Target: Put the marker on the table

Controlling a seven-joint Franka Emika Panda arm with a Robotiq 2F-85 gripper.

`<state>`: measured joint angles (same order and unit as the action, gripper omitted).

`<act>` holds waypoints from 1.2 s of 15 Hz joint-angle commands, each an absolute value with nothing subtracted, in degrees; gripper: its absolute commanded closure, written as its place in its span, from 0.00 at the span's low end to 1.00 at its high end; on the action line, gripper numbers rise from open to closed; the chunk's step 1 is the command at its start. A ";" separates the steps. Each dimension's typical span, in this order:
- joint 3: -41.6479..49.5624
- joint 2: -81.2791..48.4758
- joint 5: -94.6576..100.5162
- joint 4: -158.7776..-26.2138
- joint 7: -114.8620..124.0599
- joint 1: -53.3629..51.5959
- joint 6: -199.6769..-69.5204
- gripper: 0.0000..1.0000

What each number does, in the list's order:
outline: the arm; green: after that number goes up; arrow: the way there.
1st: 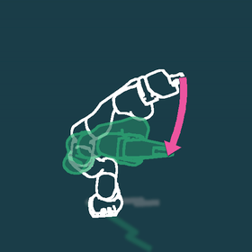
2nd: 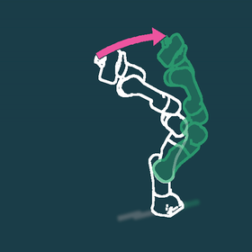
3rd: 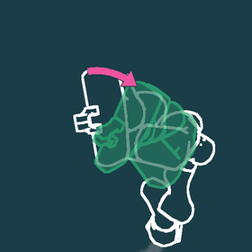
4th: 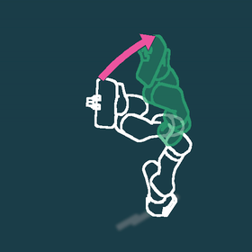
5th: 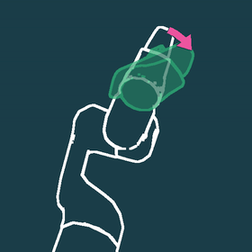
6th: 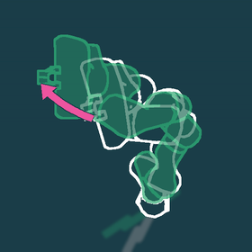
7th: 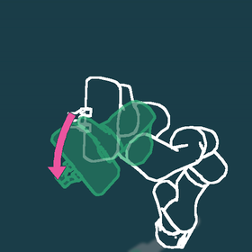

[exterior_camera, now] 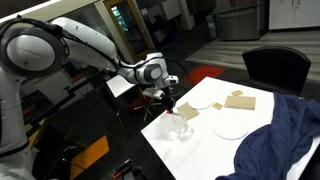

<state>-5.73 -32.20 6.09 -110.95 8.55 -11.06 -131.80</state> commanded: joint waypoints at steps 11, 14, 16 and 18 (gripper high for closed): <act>4.24 -8.23 22.49 -136.36 46.89 -13.79 -148.06 0.95; 6.56 -7.74 30.67 -138.07 59.94 -13.10 -150.07 0.95; 7.76 -8.20 36.11 -138.12 69.11 -12.50 -149.78 0.95; 8.25 -9.21 40.95 -137.56 77.86 -11.71 -148.88 0.95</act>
